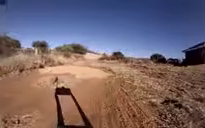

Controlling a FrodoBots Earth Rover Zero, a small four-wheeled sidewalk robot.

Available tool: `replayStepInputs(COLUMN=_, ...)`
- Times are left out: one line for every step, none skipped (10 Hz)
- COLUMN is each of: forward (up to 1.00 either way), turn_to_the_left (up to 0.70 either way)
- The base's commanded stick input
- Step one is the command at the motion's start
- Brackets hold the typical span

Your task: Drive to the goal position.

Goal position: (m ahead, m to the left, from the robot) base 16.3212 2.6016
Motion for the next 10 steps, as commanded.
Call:
replayStepInputs(forward=0.50, turn_to_the_left=0.00)
replayStepInputs(forward=0.50, turn_to_the_left=0.00)
replayStepInputs(forward=0.50, turn_to_the_left=0.00)
replayStepInputs(forward=0.50, turn_to_the_left=0.00)
replayStepInputs(forward=0.50, turn_to_the_left=0.00)
replayStepInputs(forward=0.50, turn_to_the_left=0.00)
replayStepInputs(forward=0.50, turn_to_the_left=0.00)
replayStepInputs(forward=0.50, turn_to_the_left=0.00)
replayStepInputs(forward=0.50, turn_to_the_left=0.00)
replayStepInputs(forward=0.50, turn_to_the_left=0.00)
